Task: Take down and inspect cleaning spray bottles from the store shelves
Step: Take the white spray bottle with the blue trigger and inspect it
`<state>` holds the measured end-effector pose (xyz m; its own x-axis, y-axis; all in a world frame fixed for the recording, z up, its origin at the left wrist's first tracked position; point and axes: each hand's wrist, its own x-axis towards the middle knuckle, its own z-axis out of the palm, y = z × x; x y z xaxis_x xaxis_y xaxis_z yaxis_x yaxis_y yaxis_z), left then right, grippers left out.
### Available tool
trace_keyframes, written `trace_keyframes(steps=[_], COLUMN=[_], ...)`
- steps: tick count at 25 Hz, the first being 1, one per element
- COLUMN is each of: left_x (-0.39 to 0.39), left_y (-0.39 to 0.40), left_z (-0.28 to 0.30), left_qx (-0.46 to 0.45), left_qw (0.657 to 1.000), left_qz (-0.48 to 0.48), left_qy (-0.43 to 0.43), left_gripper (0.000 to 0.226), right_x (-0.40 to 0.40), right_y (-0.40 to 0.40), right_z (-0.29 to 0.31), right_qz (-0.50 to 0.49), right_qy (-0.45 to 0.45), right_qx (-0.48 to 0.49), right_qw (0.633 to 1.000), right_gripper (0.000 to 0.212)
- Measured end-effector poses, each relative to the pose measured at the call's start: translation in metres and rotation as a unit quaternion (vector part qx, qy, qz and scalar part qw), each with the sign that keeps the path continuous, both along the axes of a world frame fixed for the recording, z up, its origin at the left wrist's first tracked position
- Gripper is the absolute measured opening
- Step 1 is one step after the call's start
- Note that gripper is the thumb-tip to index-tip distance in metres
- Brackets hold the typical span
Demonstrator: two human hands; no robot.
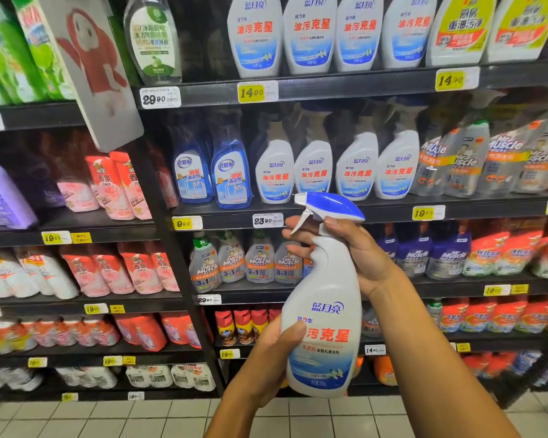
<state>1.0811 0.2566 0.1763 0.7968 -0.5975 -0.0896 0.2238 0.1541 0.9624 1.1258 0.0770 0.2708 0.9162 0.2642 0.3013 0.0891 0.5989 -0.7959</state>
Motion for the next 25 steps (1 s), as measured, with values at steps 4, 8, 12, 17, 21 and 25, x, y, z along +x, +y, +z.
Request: trace_keyframes(steps=[4,8,12,17,21,25], left_x=[0.000,-0.002,0.000,-0.003,-0.009,-0.011], left_y=[0.006,0.013,0.018,0.018,0.015,0.015], left_z=[0.002,0.010,0.018,0.023,0.025,0.032], left_qx=[0.020,0.035,0.056,0.068,0.031,-0.022], left_qw=[0.999,0.994,0.983,0.978,0.988,0.995], left_qz=[0.010,0.038,0.067,0.071,0.057,0.038], left_qy=[-0.031,-0.101,-0.160,-0.184,-0.142,-0.090], left_gripper=[0.067,0.051,0.049,0.052,0.054,0.048], right_x=[-0.010,-0.021,-0.034,-0.045,-0.049,-0.054], right_y=[-0.004,-0.018,-0.026,-0.019,-0.019,-0.024], right_z=[0.008,0.029,0.056,0.072,0.076,0.084], right_qz=[-0.023,-0.175,-0.256,-0.280,-0.283,-0.258], right_qy=[0.013,-0.041,-0.155,-0.188,-0.205,-0.211], right_qx=[-0.028,-0.137,-0.296,-0.375,-0.409,-0.458], right_qw=[0.999,0.974,0.907,0.863,0.843,0.824], right_gripper=[0.091,0.047,0.023,0.020,0.031,0.044])
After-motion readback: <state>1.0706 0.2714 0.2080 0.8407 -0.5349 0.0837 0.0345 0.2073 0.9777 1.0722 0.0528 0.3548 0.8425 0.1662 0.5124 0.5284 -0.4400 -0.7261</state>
